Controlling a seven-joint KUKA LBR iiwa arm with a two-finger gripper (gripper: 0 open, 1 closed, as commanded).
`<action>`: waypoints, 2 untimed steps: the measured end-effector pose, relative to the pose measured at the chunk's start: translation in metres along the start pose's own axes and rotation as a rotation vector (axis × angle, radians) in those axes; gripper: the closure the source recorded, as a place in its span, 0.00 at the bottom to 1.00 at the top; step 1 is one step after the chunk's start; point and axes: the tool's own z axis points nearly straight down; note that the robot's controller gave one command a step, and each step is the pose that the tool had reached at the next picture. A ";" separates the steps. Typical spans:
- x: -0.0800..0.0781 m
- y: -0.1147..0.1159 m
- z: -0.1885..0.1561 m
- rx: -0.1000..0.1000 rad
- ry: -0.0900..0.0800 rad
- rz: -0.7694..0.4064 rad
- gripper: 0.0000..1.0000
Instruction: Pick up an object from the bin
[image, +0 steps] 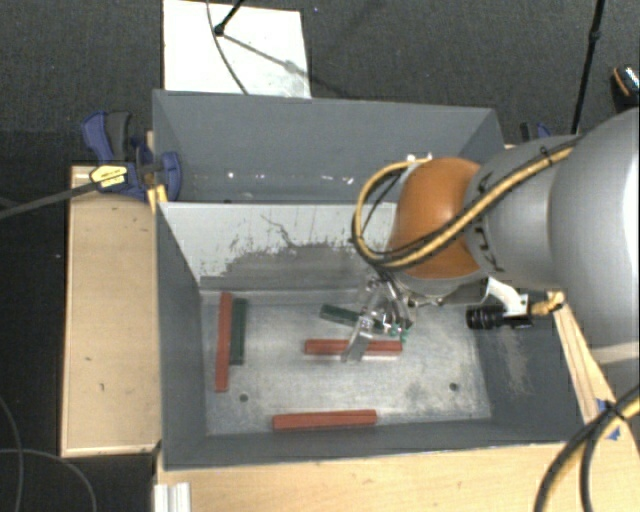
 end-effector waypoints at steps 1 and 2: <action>0.008 -0.002 0.030 0.003 0.004 0.271 0.00; 0.007 -0.002 0.030 0.002 0.003 0.269 0.00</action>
Offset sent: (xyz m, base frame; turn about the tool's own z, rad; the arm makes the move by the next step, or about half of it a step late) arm -0.0082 0.0009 -0.0305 0.2718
